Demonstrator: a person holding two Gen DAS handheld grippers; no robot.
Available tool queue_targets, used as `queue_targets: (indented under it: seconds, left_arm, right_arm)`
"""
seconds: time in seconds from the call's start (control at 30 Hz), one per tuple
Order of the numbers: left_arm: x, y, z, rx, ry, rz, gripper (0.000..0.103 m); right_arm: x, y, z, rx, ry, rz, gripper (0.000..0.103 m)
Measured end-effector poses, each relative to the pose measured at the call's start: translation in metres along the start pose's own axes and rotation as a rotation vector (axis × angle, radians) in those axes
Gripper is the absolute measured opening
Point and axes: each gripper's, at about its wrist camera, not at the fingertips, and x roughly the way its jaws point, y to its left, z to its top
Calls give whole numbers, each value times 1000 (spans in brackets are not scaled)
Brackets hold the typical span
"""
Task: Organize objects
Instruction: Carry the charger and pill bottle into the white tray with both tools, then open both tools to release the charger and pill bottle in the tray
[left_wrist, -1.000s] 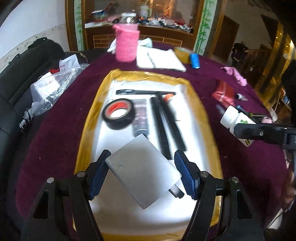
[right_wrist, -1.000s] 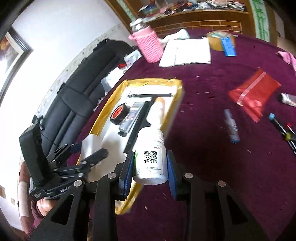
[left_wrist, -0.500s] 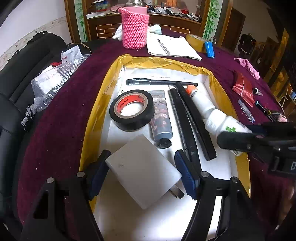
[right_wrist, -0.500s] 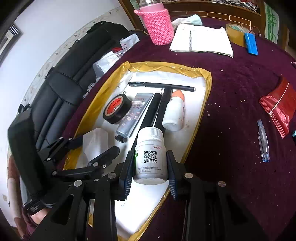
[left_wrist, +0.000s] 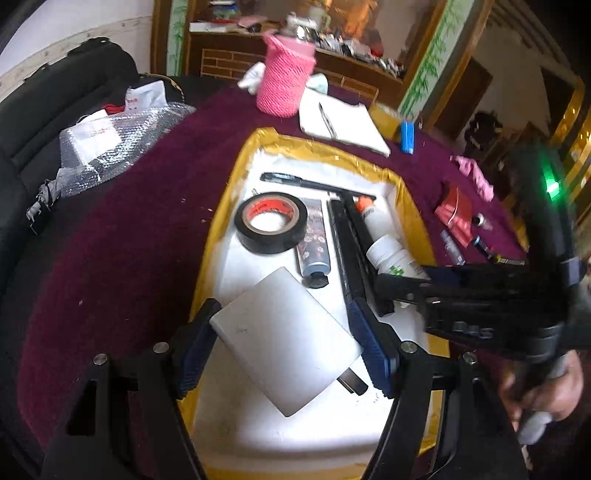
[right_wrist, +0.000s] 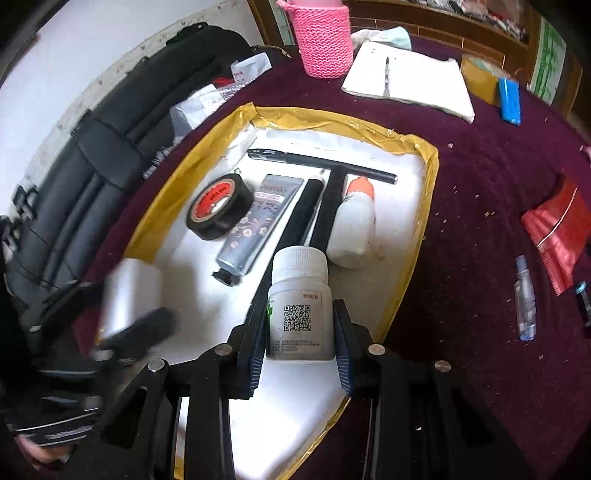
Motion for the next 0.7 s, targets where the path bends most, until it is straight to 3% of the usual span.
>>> queue_targets:
  seconds: [0.23,0.33,0.43,0.5,0.6,0.63,0.7]
  left_arm:
    - [0,-1,-3,2,9,-6,71]
    - [12,-8,-5,39,49,30,72]
    - [12,-14,-3,66,30,68,72]
    - [10,-16,1,71,6,87,72]
    - [8,-14,7,53,0,58,72]
    - [5,-13,8,42,-7,45,72]
    - [-2,-12,9,23,-31,28,72]
  right_arm:
    - [12,15,11,-76,-29,-196,29]
    - [13,15,13,-70,-15,-196,30]
    - [9,18,13,-70,-9,-197,32]
    - [4,16,10,-46,-18,-156,37]
    - [-7,12,8,-6,-52,-84,51]
    - [-11,11,8,0,-66,-81,59]
    - [-21,9,5,7,-104,-65,61]
